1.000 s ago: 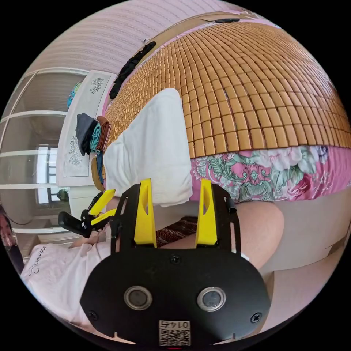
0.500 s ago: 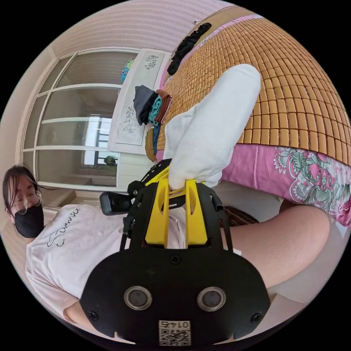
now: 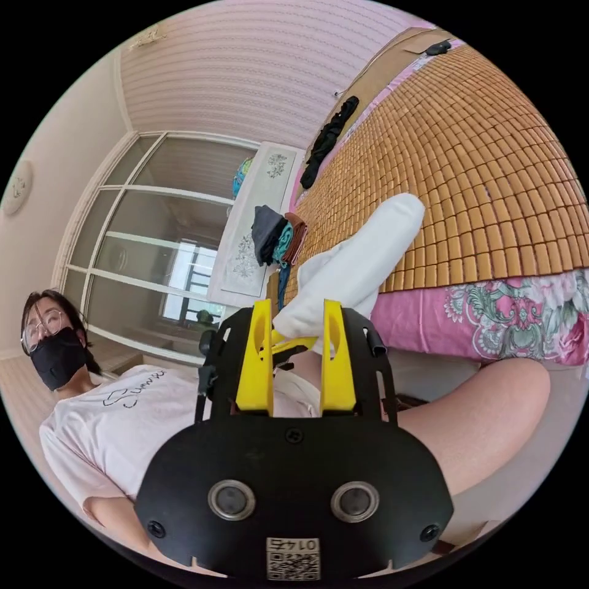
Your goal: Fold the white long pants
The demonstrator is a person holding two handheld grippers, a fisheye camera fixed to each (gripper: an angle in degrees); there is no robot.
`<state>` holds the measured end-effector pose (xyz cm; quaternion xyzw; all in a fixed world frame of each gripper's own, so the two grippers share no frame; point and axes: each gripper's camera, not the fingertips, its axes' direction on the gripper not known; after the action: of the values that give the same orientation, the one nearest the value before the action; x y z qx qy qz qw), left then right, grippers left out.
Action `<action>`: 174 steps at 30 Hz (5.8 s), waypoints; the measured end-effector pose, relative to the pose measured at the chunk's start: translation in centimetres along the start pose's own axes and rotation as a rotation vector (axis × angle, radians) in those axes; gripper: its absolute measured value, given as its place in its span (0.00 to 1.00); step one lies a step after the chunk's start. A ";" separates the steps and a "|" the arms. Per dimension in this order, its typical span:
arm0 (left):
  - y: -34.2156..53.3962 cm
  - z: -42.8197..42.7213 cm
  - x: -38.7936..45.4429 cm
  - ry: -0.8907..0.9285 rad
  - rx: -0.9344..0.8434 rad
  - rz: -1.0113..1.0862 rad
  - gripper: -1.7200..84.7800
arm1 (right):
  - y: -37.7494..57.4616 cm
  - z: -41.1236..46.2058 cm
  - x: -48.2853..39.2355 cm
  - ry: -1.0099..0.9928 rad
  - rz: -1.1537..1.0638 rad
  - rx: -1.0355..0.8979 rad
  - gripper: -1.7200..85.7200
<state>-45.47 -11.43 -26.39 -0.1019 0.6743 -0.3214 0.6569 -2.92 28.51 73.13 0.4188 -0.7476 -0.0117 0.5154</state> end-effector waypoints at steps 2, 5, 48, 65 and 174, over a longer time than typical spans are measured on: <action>0.8 -0.2 0.0 0.022 0.007 -0.001 0.11 | 0.2 -0.4 2.2 0.188 0.107 0.033 0.22; 1.3 -0.7 0.2 0.052 -0.004 0.029 0.11 | 0.2 1.4 5.5 0.218 0.259 -0.011 0.29; 21.4 -2.7 -20.5 0.021 0.097 -0.778 0.10 | -6.1 25.1 -10.5 0.342 -0.282 -0.515 0.12; 15.9 10.9 -20.5 -0.030 -0.128 -0.582 0.07 | -0.4 26.2 -3.8 0.747 -0.250 -0.658 0.11; -10.0 9.9 0.7 -0.154 0.075 -0.067 0.15 | 38.3 -14.3 -9.8 0.959 -0.028 0.511 0.20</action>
<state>-39.00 -22.49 -20.56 -0.1243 0.6055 -0.3596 0.6990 -14.18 65.52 89.59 0.4989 -0.4020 0.3559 0.6804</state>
